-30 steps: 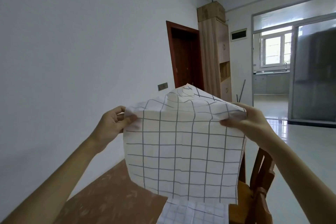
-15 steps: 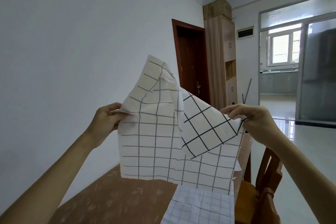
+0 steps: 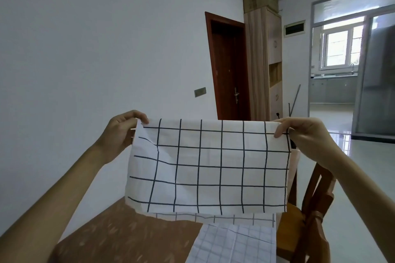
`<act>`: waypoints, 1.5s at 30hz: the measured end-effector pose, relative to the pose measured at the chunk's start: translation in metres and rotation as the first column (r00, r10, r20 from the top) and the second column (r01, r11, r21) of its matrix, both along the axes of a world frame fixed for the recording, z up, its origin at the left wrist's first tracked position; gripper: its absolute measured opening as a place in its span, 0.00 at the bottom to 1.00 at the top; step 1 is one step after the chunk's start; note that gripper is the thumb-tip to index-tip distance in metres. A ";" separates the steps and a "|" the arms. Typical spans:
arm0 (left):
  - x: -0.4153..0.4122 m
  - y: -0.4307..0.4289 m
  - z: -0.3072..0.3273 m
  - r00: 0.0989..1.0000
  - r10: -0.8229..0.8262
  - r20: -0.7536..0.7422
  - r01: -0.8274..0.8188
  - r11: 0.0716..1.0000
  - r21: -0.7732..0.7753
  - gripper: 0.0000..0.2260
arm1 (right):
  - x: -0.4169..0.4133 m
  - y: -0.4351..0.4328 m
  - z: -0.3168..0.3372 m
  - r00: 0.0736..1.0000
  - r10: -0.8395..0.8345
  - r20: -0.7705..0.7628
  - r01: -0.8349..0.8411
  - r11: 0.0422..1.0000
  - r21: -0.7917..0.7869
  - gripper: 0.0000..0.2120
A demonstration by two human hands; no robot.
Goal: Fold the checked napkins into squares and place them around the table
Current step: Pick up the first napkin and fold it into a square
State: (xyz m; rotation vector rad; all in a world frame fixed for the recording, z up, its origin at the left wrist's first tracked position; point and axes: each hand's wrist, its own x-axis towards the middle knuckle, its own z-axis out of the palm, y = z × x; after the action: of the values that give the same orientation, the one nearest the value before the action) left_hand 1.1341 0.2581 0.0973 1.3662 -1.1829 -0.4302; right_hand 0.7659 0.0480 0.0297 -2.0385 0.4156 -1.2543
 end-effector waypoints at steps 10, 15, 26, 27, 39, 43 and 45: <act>0.001 -0.008 -0.004 0.982 0.124 0.142 -0.123 0.992 -0.015 0.13 | -0.001 0.005 -0.007 0.999 -0.002 -0.052 0.011 0.987 0.163 0.17; -0.004 -0.009 -0.008 0.975 0.115 0.192 -0.110 0.993 -0.037 0.15 | 0.006 0.001 -0.008 0.992 -0.006 -0.126 0.009 1.000 0.024 0.21; -0.017 -0.016 -0.006 0.963 0.046 0.265 -0.057 0.998 0.034 0.15 | 0.078 0.026 -0.036 0.826 0.057 -0.560 -0.071 0.997 -0.003 0.37; -0.020 -0.017 -0.006 0.960 0.033 0.278 -0.047 0.998 0.044 0.15 | 0.089 0.030 -0.039 0.830 0.056 -0.555 -0.072 0.997 -0.007 0.38; -0.045 -0.021 -0.017 0.883 -0.116 0.455 0.064 0.990 0.130 0.18 | 0.154 0.050 -0.036 0.910 0.094 -0.404 -0.151 0.982 -0.110 0.16; -0.050 -0.026 -0.023 0.858 -0.141 0.494 0.083 0.987 0.137 0.20 | 0.152 0.046 -0.037 0.904 0.079 -0.419 -0.151 0.978 -0.141 0.11; -0.052 -0.029 -0.027 0.849 -0.105 0.518 0.051 0.992 0.118 0.24 | 0.150 0.043 -0.038 0.912 0.067 -0.404 -0.127 0.984 -0.124 0.14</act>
State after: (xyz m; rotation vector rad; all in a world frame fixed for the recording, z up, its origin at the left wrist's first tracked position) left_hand 1.0821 0.2293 0.0703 1.5817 -1.6886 -0.1713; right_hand 0.9156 0.0913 -0.0082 -2.4184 0.4093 -0.8246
